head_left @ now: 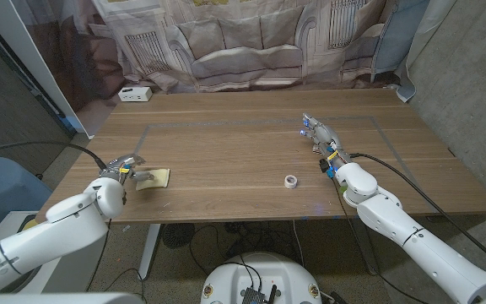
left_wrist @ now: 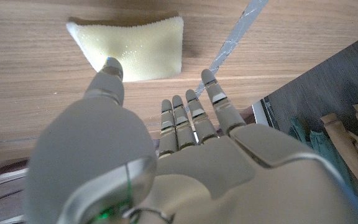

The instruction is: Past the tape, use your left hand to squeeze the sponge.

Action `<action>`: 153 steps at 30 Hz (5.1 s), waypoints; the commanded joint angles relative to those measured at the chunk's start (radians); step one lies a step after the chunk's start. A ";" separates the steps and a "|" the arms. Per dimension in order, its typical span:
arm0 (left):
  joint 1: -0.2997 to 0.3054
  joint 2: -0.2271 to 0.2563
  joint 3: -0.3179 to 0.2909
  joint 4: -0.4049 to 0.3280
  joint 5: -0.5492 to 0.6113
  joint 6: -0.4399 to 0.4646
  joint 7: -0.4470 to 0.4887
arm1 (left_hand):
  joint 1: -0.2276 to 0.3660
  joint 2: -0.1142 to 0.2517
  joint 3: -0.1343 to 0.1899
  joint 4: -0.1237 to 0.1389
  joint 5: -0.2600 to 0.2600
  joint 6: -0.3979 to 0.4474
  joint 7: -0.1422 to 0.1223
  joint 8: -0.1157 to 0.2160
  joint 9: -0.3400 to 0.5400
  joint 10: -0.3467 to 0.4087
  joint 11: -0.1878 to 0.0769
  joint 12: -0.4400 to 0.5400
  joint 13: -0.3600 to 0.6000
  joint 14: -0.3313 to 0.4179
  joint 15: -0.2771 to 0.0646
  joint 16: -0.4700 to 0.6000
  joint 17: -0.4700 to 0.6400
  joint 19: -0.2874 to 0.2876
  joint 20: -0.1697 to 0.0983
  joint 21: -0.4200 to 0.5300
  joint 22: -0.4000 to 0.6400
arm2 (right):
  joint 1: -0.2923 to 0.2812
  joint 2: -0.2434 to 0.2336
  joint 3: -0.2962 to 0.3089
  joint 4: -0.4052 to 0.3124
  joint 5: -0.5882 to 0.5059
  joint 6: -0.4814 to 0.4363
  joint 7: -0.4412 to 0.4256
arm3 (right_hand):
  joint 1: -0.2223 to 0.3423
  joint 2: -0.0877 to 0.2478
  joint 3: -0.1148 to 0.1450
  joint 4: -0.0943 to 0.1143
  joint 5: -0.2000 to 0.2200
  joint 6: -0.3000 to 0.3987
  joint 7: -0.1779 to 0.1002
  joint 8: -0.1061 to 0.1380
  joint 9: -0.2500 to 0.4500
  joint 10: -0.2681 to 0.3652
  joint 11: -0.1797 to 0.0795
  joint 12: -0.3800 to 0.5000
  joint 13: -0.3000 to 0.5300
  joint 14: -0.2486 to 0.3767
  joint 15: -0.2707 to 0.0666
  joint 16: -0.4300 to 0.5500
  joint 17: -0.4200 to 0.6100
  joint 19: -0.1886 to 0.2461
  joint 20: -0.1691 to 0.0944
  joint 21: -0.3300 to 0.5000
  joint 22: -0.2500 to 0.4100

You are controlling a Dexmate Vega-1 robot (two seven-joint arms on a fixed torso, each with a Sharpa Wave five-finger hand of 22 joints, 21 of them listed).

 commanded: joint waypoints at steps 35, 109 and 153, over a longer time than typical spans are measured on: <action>-0.225 0.053 0.261 0.003 -0.098 0.138 0.060 | 0.282 0.079 0.077 -0.014 0.015 0.138 0.010 0.022 0.006 0.129 -0.011 0.028 0.014 0.140 -0.038 0.037 0.010 0.189 -0.010 0.046 0.007 | -0.018 -0.003 0.010 0.005 0.021 0.028 0.019 | 0.004 0.000 -0.003 0.002 0.006 0.009 0.001 -0.001 0.003 0.013 -0.001 -0.002 0.005 0.010 0.001 -0.002 0.004 0.016 0.004 -0.004 0.002; 0.024 0.020 -0.080 -0.114 -0.145 0.010 0.255 | 0.467 0.130 0.198 -0.018 0.037 0.324 0.047 0.039 0.015 0.300 0.038 0.060 0.040 0.363 -0.061 0.036 0.015 0.331 -0.077 0.128 0.017 | -0.076 0.004 0.045 0.001 0.053 0.122 0.037 | 0.004 0.002 -0.007 0.003 0.006 0.020 0.006 0.001 0.003 0.023 0.003 0.000 0.006 0.027 0.008 0.001 0.005 0.043 0.008 -0.002 0.002; -0.140 -0.003 0.011 -0.022 -0.163 -0.107 0.093 | 0.534 0.118 0.201 0.023 0.044 0.510 0.034 0.029 0.030 0.435 0.021 0.089 0.174 0.519 -0.092 0.046 0.040 0.375 -0.104 0.312 0.014 | -0.069 0.003 0.058 0.005 0.074 0.114 0.044 | 0.004 0.003 -0.009 0.004 0.006 0.022 0.008 0.000 0.003 0.025 0.004 -0.001 0.006 0.029 0.008 0.000 0.006 0.047 0.008 -0.006 0.002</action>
